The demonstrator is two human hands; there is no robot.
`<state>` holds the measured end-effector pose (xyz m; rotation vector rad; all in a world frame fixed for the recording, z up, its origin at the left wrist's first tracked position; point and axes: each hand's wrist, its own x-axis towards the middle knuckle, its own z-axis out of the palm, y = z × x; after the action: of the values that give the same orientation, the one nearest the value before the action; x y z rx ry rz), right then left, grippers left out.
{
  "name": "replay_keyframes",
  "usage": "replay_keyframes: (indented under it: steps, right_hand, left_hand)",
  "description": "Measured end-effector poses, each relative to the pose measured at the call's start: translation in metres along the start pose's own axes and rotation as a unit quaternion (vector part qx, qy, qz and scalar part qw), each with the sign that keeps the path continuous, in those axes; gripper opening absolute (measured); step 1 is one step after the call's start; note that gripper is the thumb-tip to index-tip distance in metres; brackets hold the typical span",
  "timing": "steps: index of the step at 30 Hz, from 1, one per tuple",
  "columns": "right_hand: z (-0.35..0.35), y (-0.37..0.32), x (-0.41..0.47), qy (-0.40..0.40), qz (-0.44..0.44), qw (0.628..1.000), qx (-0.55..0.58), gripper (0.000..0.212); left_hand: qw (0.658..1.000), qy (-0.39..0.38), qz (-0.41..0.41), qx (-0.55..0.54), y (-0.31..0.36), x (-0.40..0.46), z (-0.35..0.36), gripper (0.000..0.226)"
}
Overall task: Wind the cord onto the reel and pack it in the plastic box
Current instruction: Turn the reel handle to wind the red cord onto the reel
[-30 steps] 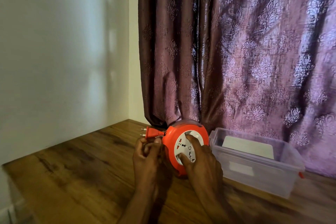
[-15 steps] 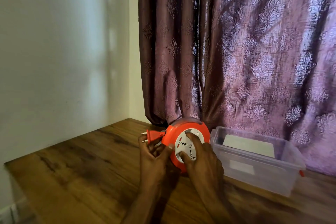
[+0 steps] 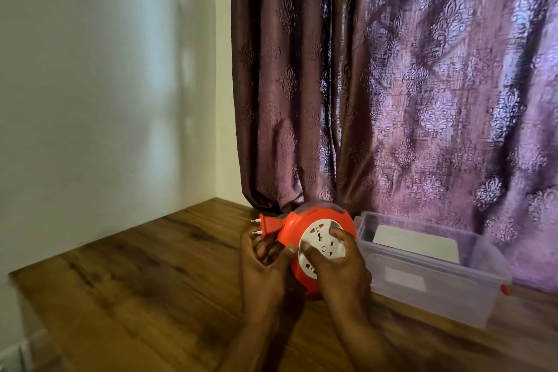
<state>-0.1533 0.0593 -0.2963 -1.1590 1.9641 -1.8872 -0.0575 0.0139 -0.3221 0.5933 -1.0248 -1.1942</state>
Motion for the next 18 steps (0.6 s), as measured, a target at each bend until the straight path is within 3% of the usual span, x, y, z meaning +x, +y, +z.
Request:
replay_keyframes:
  steps: [13, 18]
  right_hand:
    - [0.003, 0.002, -0.005, -0.019, 0.024, 0.999, 0.026, 0.056]
    - [0.001, -0.008, -0.007, -0.078, -0.053, 0.994, -0.053, 0.045]
  left_hand:
    - [0.999, 0.023, -0.036, 0.030, 0.004, -0.003, -0.003, 0.049]
    - [0.996, 0.075, -0.047, 0.000, 0.027, 0.000, -0.010, 0.050]
